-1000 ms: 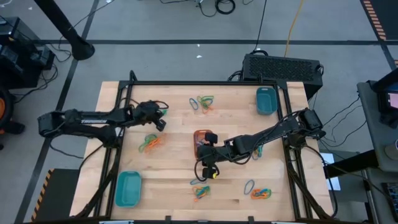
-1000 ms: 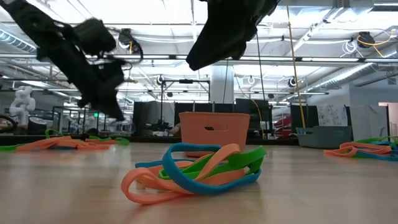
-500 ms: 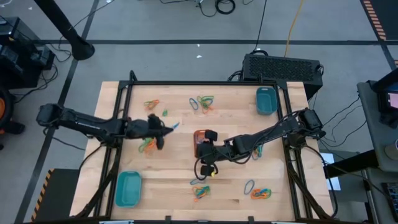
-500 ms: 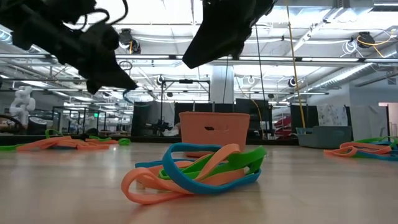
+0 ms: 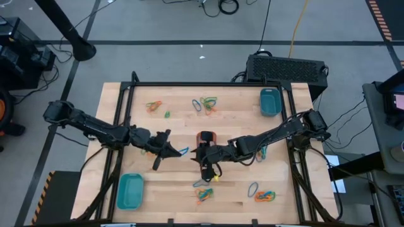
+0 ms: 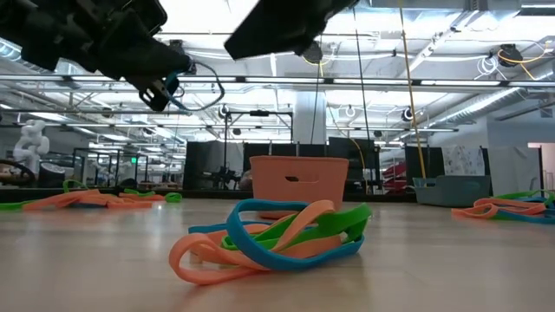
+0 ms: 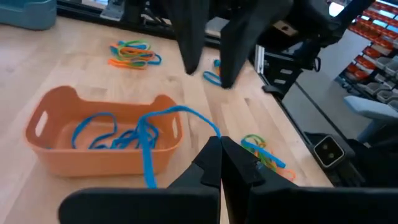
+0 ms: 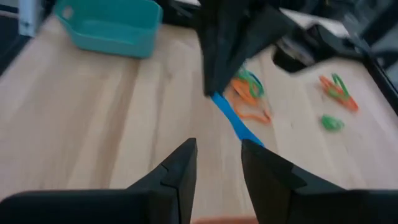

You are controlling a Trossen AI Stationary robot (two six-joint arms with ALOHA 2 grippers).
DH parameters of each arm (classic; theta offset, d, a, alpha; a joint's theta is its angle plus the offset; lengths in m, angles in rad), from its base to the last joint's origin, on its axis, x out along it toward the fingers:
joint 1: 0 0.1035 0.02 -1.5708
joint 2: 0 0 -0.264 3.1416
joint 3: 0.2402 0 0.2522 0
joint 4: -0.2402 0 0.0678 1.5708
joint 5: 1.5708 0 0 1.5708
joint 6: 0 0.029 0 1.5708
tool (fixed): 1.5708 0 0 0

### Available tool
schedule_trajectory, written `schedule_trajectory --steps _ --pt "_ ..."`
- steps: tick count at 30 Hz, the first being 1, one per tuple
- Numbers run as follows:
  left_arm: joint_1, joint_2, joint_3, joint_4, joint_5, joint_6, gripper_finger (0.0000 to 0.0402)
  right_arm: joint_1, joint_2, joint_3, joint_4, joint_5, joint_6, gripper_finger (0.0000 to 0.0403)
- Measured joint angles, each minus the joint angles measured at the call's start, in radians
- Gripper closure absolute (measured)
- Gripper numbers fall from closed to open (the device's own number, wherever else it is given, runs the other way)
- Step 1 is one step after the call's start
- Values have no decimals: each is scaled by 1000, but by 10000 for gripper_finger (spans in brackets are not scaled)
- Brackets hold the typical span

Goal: Sort rubber bands into baskets
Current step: Put the blue rubber band into the orange bin

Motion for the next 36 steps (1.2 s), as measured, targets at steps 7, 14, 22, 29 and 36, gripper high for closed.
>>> schedule_trajectory --steps 7,14,22,29,36 --pt "0 44 33 -2 42 18 400 0 0 0 70 -29 -110 280" --pt "-4 80 68 -3 45 18 400 0 25 0 79 -54 -110 224" --pt "-26 106 92 -4 48 51 400 -9 27 0 66 -51 -83 178" --pt "-26 106 92 19 48 53 400 -9 27 0 31 -51 -75 229" --pt "-26 106 92 17 43 74 400 -10 27 0 29 -50 -69 371"
